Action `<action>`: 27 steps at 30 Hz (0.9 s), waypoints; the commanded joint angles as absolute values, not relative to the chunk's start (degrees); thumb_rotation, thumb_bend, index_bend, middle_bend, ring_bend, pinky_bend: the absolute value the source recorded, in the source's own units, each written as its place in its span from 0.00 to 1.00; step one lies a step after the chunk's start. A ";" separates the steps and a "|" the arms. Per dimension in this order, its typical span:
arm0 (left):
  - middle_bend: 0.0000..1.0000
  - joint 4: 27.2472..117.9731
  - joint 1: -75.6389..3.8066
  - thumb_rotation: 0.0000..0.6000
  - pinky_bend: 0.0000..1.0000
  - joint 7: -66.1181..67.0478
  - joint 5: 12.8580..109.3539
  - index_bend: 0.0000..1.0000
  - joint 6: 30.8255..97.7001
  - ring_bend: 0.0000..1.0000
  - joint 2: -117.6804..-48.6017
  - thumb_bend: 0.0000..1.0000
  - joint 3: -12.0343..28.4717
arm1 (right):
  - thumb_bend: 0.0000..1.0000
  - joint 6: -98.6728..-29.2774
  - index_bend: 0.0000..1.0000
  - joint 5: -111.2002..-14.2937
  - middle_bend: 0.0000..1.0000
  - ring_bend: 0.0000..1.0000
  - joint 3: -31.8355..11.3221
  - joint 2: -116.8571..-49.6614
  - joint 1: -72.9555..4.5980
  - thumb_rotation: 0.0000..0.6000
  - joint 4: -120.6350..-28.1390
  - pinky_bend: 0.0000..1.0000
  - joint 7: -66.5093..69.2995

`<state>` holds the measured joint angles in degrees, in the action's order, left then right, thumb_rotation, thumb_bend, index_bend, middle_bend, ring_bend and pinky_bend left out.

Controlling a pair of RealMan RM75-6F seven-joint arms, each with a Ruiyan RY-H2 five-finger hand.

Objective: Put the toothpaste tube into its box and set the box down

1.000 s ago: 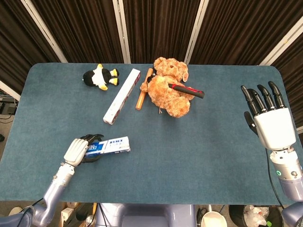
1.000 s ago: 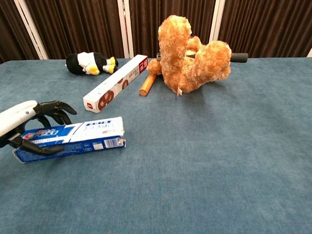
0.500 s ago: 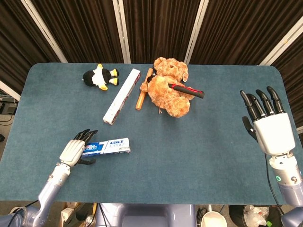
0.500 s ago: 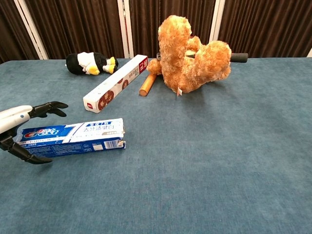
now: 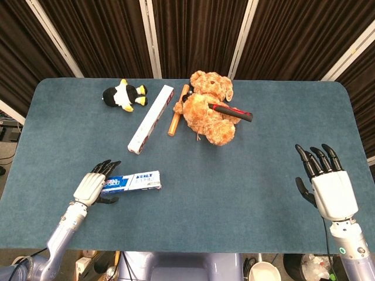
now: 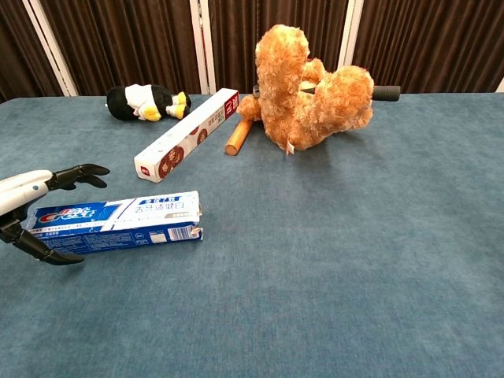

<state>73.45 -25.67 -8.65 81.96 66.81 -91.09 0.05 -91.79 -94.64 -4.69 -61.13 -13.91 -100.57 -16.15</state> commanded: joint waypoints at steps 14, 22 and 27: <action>0.10 73.45 -25.35 1.00 0.09 -8.59 82.38 0.04 66.43 0.05 -91.09 0.12 0.53 | 0.39 -91.69 0.00 -91.79 0.24 0.17 -4.15 -62.38 -11.05 1.00 -101.24 0.13 -13.98; 0.05 73.45 -25.22 1.00 0.04 -8.57 82.55 0.00 66.27 0.02 -91.09 0.12 0.73 | 0.39 -87.39 0.00 -88.43 0.07 0.01 1.27 -60.97 -7.26 1.00 -100.47 0.09 -13.17; 0.01 73.46 -25.15 1.00 0.01 -8.55 82.65 0.00 66.18 0.00 -91.09 0.12 0.85 | 0.39 -88.92 0.00 -89.91 0.03 0.00 2.18 -63.07 -5.51 1.00 -96.06 0.09 -11.14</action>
